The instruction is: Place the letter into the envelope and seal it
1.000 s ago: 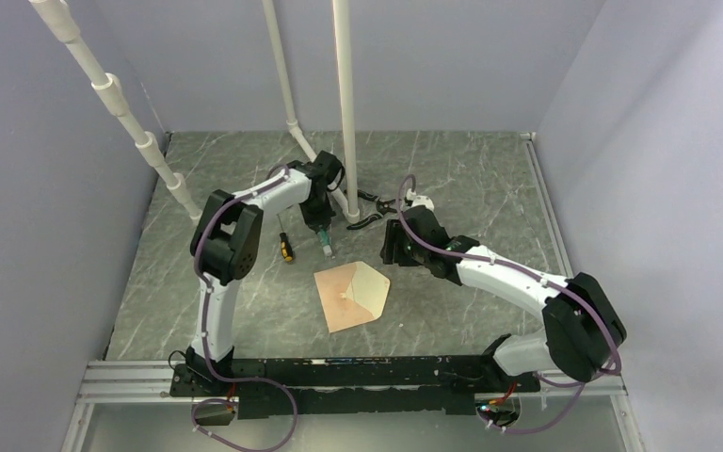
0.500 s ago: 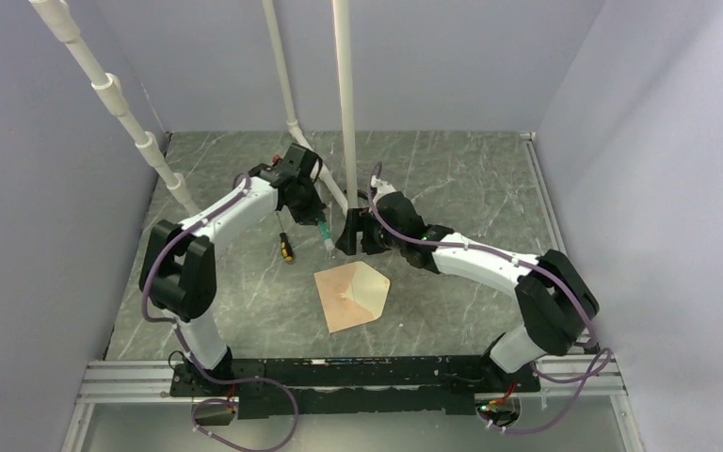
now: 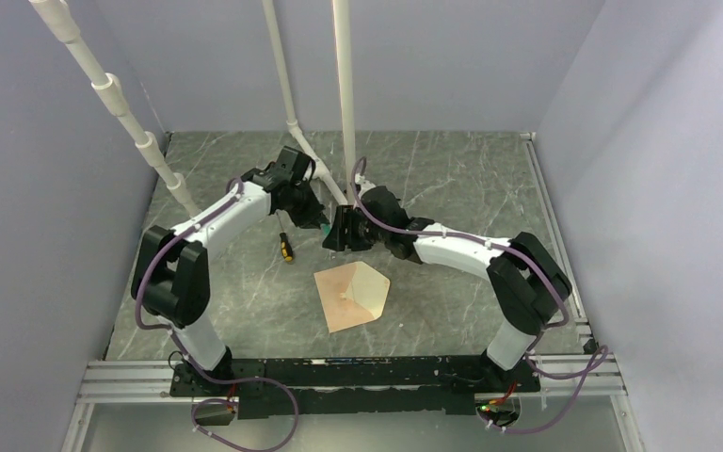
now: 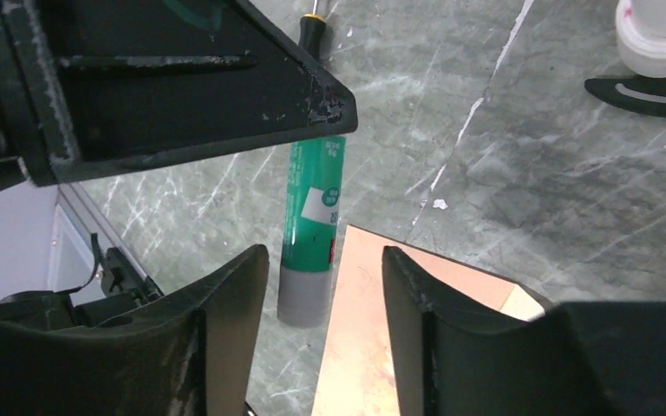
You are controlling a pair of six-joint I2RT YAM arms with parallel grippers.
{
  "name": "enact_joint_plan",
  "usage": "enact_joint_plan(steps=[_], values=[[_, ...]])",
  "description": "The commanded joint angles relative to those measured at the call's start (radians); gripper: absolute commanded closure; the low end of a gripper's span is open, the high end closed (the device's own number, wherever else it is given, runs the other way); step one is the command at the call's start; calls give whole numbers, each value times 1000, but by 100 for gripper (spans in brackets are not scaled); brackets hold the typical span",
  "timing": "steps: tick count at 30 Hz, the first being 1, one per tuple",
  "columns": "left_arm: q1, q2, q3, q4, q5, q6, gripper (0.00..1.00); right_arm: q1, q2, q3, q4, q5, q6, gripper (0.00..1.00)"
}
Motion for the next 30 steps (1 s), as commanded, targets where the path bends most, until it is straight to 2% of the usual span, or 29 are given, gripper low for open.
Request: enact_joint_plan(steps=[1, 4, 6, 7, 9, 10, 11, 15, 19, 22, 25, 28, 30], values=[[10, -60, -13, 35, 40, -17, 97, 4, 14, 59, 33, -38, 5, 51], [12, -65, -13, 33, 48, -8, 98, 5, 13, 56, 55, -53, 0, 71], [14, -78, -20, 72, 82, 25, 96, 4, 9, 42, 87, -85, -14, 94], [14, -88, -22, 83, 96, 52, 89, 3, 1, 26, 105, -98, -24, 100], [21, -108, -12, 92, 121, 108, 48, -8, -47, -33, 147, -92, -48, 100], [27, -118, -5, 89, 142, 138, 33, -21, -87, -69, 176, -109, -62, 100], [34, -133, 2, 83, 168, 183, 23, -37, -119, -101, 200, -137, -77, 100], [71, -166, 15, 77, 395, 318, 9, -88, -225, -142, 211, -296, -211, 100], [87, -173, 27, 71, 695, 385, 9, -91, -287, -67, 24, -364, -412, 100], [88, -202, -3, 177, 889, 341, 13, -91, -302, -20, -66, -399, -515, 100], [88, -233, -19, 246, 970, 312, 24, -91, -301, 37, -161, -416, -599, 100], [88, -249, -7, 203, 1015, 352, 37, -92, -318, 61, -183, -413, -631, 100], [88, -257, -2, 150, 1043, 397, 41, -91, -324, 61, -180, -400, -642, 100]])
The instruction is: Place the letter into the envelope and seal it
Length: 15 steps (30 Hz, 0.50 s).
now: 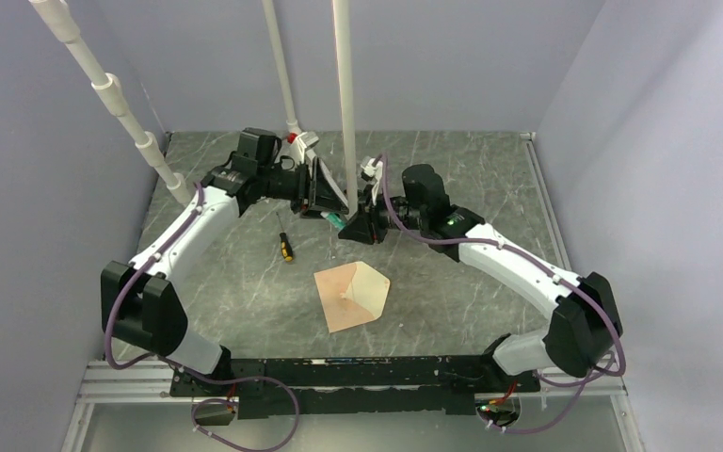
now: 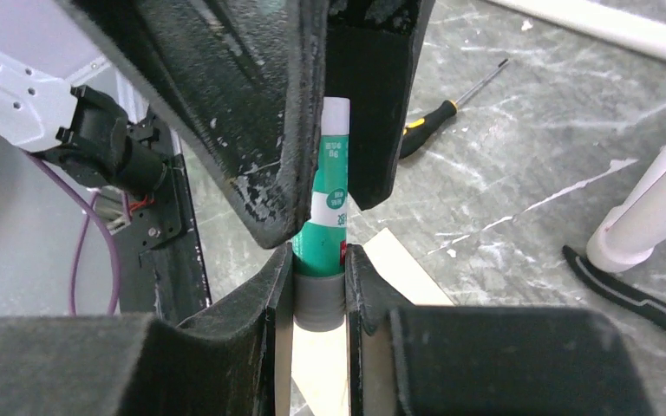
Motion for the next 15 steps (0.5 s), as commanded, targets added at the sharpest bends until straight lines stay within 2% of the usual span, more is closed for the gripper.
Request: enact_joint_plan(steps=[1, 4, 6, 8, 10, 15], values=[[-1, -58, 17, -38, 196, 96, 43, 0, -34, 37, -57, 3, -111, 100], [-1, -68, 27, -134, 214, 182, 45, -1, -34, 36, -56, 2, -116, 100], [-1, -70, 36, -157, 224, 213, 50, 0, -32, 41, -64, -19, -116, 100], [0, -67, 40, -160, 254, 231, 61, 0, -30, 48, -77, -30, -130, 100], [-1, -61, 46, -185, 285, 266, 66, -1, -29, 53, -88, -34, -150, 100], [-1, -41, 95, -344, 239, 398, 62, -2, -24, 72, -112, -50, -163, 100]])
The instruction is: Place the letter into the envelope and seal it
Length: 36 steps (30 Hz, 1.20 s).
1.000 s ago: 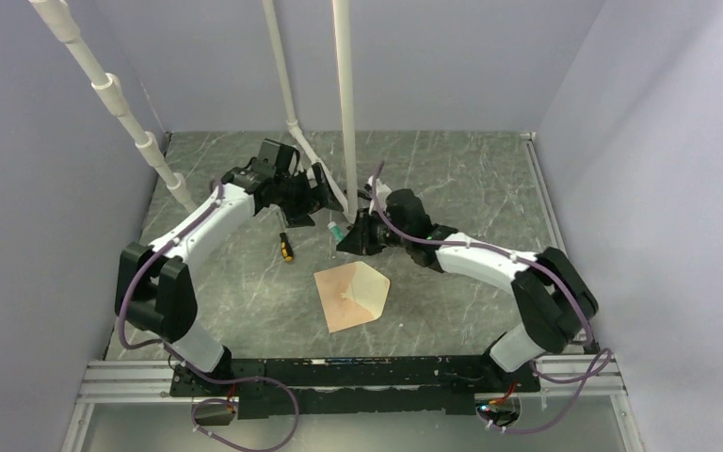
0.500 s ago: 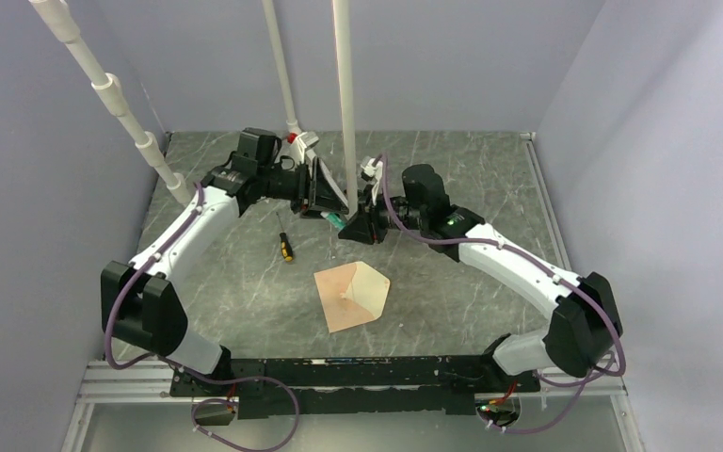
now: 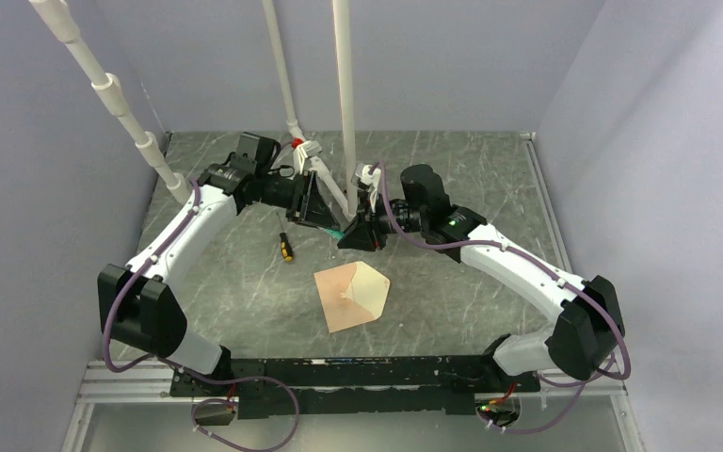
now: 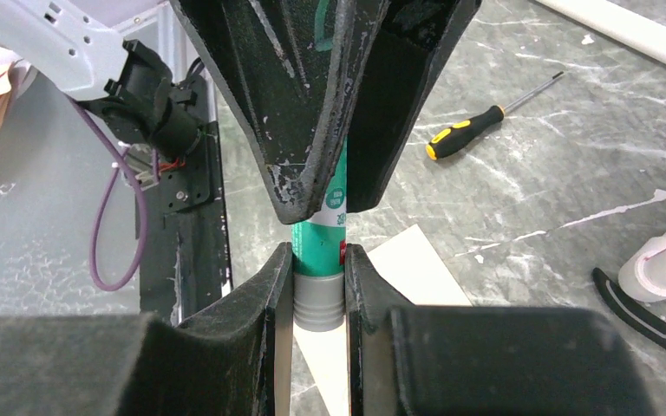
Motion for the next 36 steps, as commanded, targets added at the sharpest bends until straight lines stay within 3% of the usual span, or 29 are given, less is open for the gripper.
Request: enact_joint_plan(steps=[1, 7, 17, 21, 25, 28, 30, 32, 34, 36], values=[[-13, -20, 77, -164, 108, 121, 61, -16, 5, 45, -37, 49, -52, 100], [-13, -17, 74, -170, 91, 135, 53, -22, -1, 47, -46, 41, -60, 100], [-13, -14, 68, -186, 60, 165, 63, -22, 6, 57, -55, 6, -65, 100], [-13, -2, 65, -163, 86, 140, 72, -22, 22, 69, -62, -37, -82, 100], [-13, -15, 79, -193, 81, 186, 97, -24, 23, 63, -39, -35, -70, 100], [-13, -57, 81, -176, 14, 183, 97, -37, 16, 63, -9, -28, -20, 99], [-13, -85, 67, -106, -19, 138, 98, -72, 1, 43, 44, -56, 84, 69], [-12, -109, 48, -27, -44, 66, 97, -128, -33, -18, 186, -119, 232, 46], [-10, -132, 37, 55, -53, -10, 98, -183, -90, -100, 386, -151, 469, 33], [-10, -148, 32, 139, -43, -91, 98, -231, -129, -151, 539, -133, 645, 27]])
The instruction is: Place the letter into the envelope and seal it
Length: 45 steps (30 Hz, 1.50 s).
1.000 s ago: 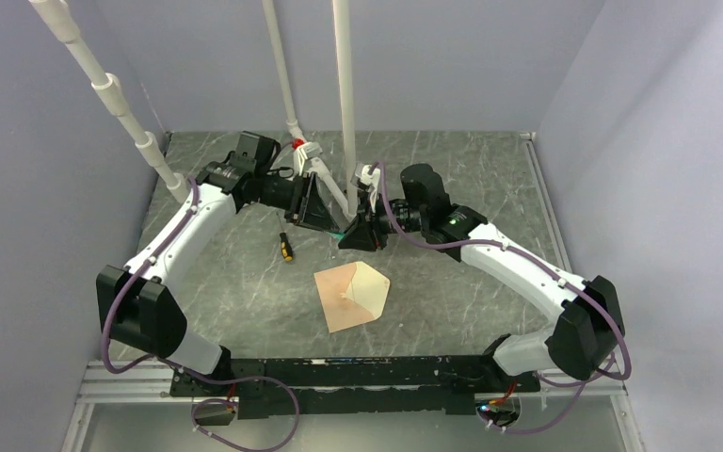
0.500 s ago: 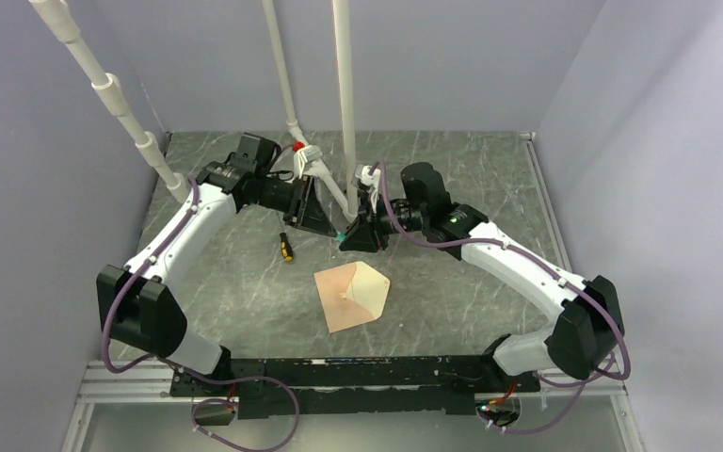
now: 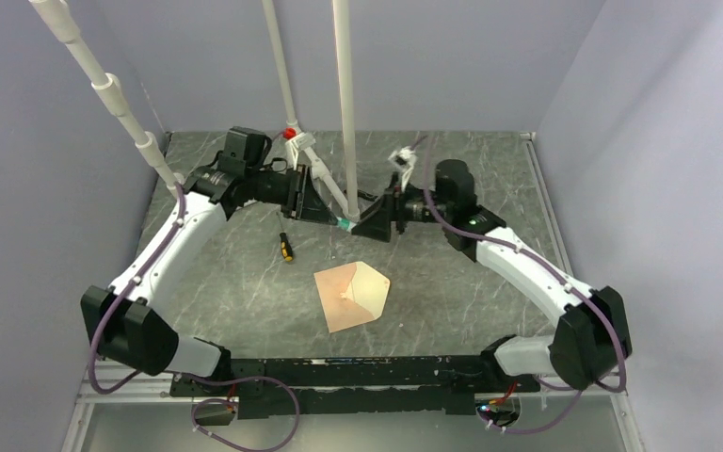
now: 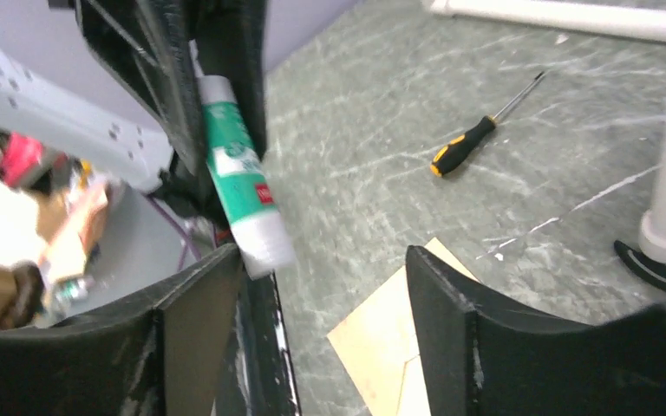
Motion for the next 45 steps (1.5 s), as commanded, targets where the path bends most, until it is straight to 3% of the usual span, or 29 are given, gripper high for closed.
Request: enact_joint_plan(steps=[1, 7, 13, 16, 18, 21, 24, 27, 37, 42, 45], values=[[-3, -84, -3, 218, 16, -199, 98, -99, -114, -96, 409, 12, 463, 26], [-3, -114, -1, 431, -10, -418, 98, -92, -126, -130, 627, 106, 884, 22], [-3, -93, 24, 585, 12, -610, 98, -44, -86, -78, 636, 145, 1008, 21], [-1, -80, 48, 567, 9, -635, 98, -35, -84, -94, 719, 163, 1070, 27], [1, -76, 57, 542, 2, -633, 98, -35, -87, -113, 779, 174, 1111, 37], [4, -72, 37, 586, 33, -689, 98, -34, -94, -127, 820, 188, 1128, 53], [8, -77, -10, 676, 77, -767, 98, -33, -110, -151, 820, 226, 1128, 50], [20, -80, -11, 649, 81, -760, 98, -33, -110, -153, 825, 222, 1136, 49], [26, -81, 23, 532, 60, -680, 98, -32, -112, -122, 718, 204, 1109, 86], [27, -82, 19, 549, 51, -691, 98, -33, -110, -109, 731, 172, 1094, 72], [28, -81, 13, 564, 49, -704, 97, -33, -112, -108, 744, 162, 1093, 76]])
